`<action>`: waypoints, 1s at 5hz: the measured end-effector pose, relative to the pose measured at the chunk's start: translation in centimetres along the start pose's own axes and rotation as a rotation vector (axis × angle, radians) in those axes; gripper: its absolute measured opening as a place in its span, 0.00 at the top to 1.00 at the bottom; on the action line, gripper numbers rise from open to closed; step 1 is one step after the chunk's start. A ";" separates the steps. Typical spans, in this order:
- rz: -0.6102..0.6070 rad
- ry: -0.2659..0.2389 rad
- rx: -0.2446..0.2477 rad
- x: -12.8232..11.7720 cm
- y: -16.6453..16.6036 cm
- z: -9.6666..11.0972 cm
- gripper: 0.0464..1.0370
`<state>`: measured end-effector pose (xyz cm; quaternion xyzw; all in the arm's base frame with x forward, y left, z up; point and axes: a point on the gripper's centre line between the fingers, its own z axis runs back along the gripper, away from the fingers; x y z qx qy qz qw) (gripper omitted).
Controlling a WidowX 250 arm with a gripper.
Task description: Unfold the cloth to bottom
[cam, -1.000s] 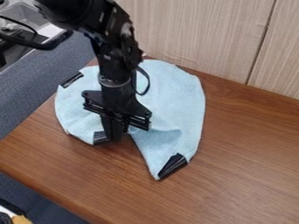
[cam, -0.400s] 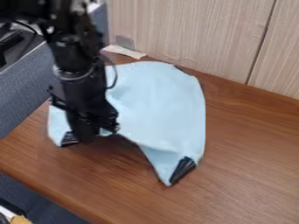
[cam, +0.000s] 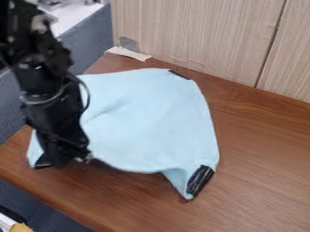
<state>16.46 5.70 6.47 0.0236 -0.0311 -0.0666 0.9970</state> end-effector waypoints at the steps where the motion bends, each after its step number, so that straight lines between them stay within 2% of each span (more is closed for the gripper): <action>1: -0.031 0.046 0.000 -1.9 0.0 -1.2 0.99; 2: -0.048 0.084 0.001 -2.9 -0.2 -3.2 0.99; 3: -0.040 0.118 0.019 -3.0 0.0 -4.4 0.97; 4: -0.049 0.143 0.022 -3.0 -0.4 -4.6 0.81; 5: -0.031 0.144 0.017 -2.8 -0.5 -4.4 0.55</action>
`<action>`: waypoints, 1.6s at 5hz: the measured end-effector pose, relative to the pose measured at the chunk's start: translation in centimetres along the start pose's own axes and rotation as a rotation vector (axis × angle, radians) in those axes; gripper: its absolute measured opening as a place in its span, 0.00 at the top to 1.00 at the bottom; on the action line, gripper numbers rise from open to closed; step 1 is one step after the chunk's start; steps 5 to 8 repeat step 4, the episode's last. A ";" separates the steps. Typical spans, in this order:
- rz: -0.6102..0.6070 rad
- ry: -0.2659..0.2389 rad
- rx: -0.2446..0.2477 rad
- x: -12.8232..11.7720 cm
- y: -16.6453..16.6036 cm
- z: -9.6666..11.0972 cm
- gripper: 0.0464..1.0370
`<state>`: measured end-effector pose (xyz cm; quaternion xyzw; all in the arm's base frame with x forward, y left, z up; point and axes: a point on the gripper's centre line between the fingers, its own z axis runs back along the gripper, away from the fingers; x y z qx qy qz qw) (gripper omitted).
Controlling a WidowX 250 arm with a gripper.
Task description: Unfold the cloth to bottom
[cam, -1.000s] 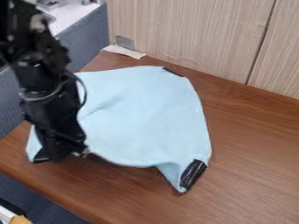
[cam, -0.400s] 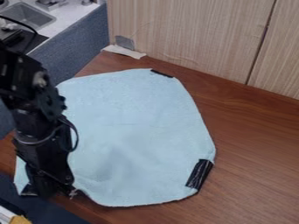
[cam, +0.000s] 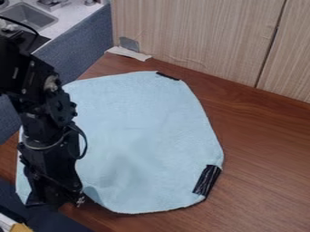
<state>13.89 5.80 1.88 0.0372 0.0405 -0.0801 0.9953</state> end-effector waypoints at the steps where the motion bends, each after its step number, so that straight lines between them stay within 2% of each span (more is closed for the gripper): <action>1: -0.001 -0.014 -0.008 0.2 0.0 0.7 0.24; 2: 0.015 -0.038 -0.010 0.6 0.2 1.9 0.03; 4: 0.027 -0.131 -0.028 1.6 0.0 6.0 0.04; 8: 0.027 -0.131 -0.028 1.6 0.0 6.0 0.04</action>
